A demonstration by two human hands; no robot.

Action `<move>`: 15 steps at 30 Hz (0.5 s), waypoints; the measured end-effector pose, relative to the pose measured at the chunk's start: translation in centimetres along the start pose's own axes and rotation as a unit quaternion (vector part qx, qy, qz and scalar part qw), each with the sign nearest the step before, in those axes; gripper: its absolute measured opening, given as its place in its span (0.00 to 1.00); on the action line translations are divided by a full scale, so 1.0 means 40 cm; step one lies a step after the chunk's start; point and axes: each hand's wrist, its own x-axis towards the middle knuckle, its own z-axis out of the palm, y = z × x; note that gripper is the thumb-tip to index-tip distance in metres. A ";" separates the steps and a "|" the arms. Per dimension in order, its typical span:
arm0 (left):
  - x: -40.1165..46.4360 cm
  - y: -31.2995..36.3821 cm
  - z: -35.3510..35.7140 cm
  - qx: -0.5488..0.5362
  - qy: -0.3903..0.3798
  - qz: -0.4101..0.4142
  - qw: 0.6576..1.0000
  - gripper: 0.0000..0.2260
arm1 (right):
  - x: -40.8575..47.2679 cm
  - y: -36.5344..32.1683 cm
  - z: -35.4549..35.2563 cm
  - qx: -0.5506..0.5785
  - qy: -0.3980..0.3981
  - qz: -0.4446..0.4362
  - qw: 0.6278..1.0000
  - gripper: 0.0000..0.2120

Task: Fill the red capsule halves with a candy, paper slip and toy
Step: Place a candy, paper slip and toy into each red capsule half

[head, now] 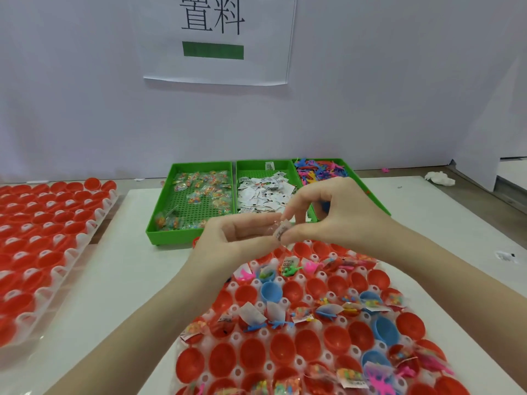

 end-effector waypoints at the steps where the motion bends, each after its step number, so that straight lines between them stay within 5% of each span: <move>1: -0.008 -0.002 0.005 -0.019 0.004 -0.002 1.000 0.14 | -0.011 -0.004 0.004 -0.015 0.016 -0.004 1.000 0.08; 4: -0.024 -0.006 0.026 -0.029 0.048 0.003 0.998 0.09 | -0.046 -0.019 0.015 -0.048 0.062 -0.020 0.997 0.17; 7: -0.041 -0.014 0.044 -0.031 0.082 -0.002 0.996 0.06 | -0.086 -0.024 0.013 0.112 0.081 0.026 0.990 0.21; 9: -0.053 -0.015 0.059 -0.047 0.101 -0.016 0.994 0.06 | -0.107 -0.026 0.008 0.321 0.072 0.053 0.943 0.13; 11: -0.068 -0.013 0.080 -0.066 0.087 -0.034 0.993 0.06 | -0.128 -0.026 0.006 0.488 0.053 0.075 0.868 0.18; 15: -0.097 0.000 0.121 -0.082 0.046 -0.041 0.995 0.07 | -0.175 -0.031 0.007 0.521 0.049 0.023 0.852 0.24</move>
